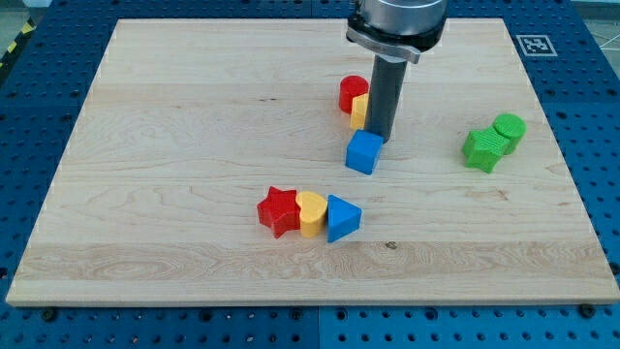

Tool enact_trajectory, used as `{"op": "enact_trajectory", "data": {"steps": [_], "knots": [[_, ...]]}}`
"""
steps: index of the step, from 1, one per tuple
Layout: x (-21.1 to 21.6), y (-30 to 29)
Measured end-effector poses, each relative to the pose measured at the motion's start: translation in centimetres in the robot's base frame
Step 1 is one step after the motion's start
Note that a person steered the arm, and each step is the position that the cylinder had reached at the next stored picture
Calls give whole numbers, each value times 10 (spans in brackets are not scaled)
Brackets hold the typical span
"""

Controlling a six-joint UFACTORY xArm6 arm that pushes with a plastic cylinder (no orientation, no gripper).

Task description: Move the blue cube to the blue triangle

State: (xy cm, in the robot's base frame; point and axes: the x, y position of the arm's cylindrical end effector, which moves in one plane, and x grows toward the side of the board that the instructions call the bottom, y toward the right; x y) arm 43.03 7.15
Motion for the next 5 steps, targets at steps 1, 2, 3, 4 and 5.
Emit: {"op": "enact_trajectory", "data": {"steps": [1,2,3,4,5], "knots": [[5,-16],[10,-23],[26,-28],[37,-36],[41,-39]]}}
